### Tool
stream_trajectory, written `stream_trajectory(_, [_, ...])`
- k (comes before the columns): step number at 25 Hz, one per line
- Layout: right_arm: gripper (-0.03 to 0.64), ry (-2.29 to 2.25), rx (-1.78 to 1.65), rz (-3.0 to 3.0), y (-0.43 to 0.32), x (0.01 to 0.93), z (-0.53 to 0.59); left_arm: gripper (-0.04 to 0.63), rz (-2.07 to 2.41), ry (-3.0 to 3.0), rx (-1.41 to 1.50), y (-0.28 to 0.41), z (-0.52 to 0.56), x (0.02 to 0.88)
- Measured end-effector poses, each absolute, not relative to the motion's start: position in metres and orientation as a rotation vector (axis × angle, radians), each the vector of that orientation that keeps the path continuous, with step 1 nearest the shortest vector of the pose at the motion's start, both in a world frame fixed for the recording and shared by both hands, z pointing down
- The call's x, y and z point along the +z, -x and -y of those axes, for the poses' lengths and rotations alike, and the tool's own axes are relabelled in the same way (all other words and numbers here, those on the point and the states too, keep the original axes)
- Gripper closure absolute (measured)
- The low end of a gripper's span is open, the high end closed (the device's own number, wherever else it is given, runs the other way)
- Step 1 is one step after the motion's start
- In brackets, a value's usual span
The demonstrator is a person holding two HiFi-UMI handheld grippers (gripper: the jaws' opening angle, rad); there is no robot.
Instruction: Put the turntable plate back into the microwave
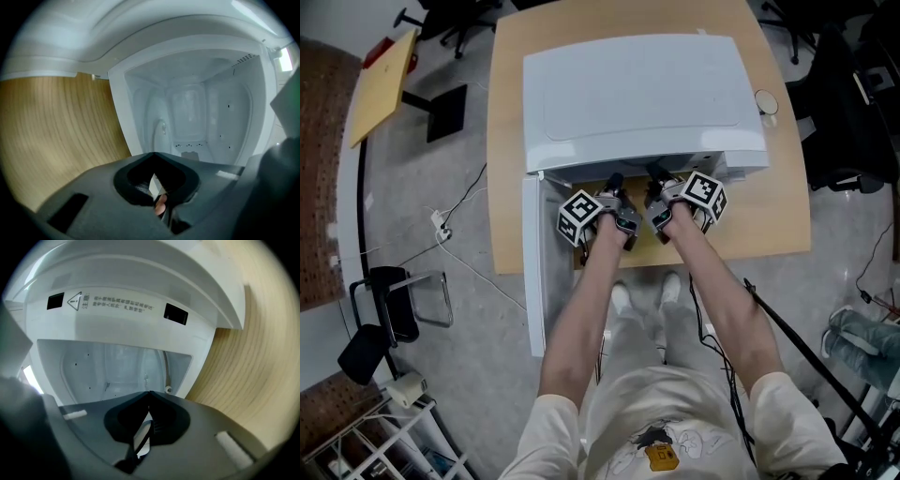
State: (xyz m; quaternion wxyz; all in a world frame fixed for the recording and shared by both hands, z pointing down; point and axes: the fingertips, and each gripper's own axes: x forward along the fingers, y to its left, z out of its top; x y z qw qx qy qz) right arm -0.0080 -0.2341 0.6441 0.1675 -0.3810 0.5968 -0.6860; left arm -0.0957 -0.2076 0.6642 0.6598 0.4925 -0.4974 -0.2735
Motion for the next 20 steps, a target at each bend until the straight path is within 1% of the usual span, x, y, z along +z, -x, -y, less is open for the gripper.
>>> stream_trajectory(20, [0.604, 1.029, -2.036, -1.696, 0.001, 0.654, 0.187, 0.597, 1.16, -1.066, -0.553, 0.085, 0.213, 0.671])
